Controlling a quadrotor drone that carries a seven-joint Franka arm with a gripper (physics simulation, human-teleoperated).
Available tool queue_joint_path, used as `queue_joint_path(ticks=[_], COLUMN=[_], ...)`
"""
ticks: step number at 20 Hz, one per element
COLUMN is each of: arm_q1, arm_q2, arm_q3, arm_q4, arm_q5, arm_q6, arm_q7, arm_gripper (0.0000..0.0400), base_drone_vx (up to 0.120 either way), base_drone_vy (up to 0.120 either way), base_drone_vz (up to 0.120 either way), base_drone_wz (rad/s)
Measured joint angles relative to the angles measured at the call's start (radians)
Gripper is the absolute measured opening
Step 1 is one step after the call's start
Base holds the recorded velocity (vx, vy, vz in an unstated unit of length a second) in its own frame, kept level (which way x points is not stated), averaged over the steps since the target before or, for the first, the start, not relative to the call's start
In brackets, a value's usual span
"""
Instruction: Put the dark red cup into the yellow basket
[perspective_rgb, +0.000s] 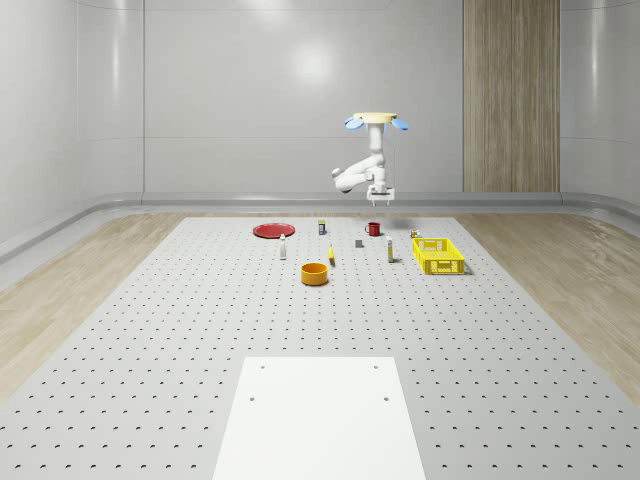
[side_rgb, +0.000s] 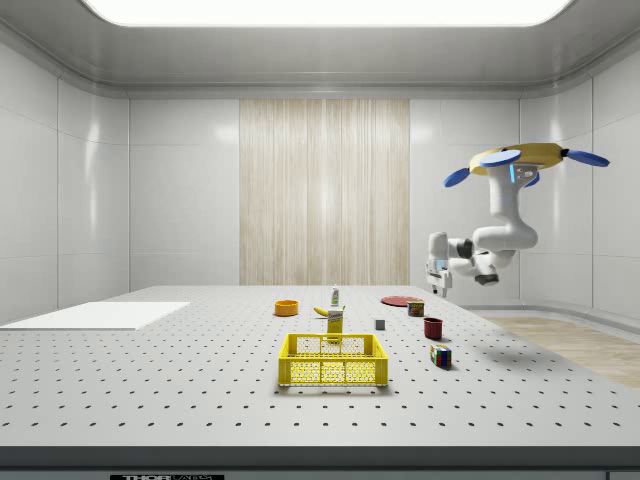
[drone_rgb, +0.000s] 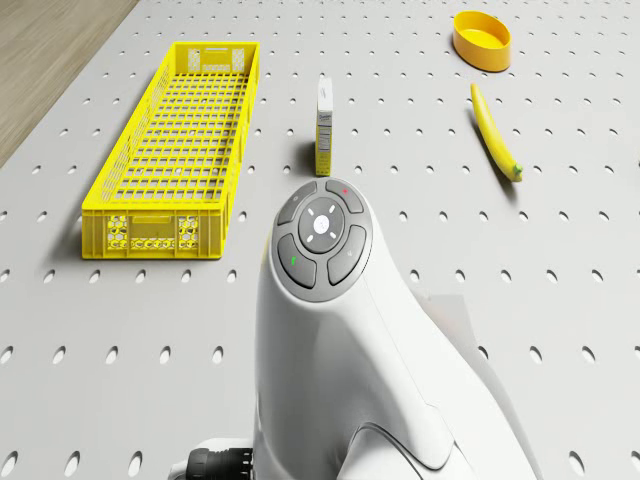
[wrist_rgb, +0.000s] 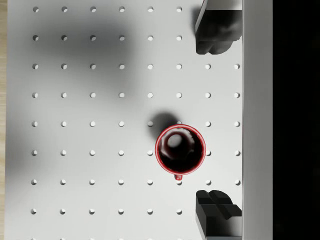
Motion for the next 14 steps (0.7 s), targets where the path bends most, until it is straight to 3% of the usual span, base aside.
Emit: queue_joint_path(ticks=[4,7,11,14], arm_q1=[-0.01,-0.017,-0.024,-0.029], arm_q2=[-0.021,-0.037,-0.057,-0.072], arm_q3=[0.008,0.014,0.021,0.025], arm_q4=[0.001,0.003,0.004,0.005], arm_q5=[0.011,0.019,0.029,0.037], arm_q6=[0.017,0.031,0.049,0.062], arm_q7=[0.009,0.015,0.022,0.027], arm_gripper=[0.04,0.04,0.04,0.04], base_drone_vx=[0.12,0.067,-0.1,-0.12], base_drone_vy=[0.0,0.0,0.0,0.0], base_drone_vz=[-0.11,0.0,0.0,-0.107], base_drone_wz=[0.0,0.0,0.0,0.0])
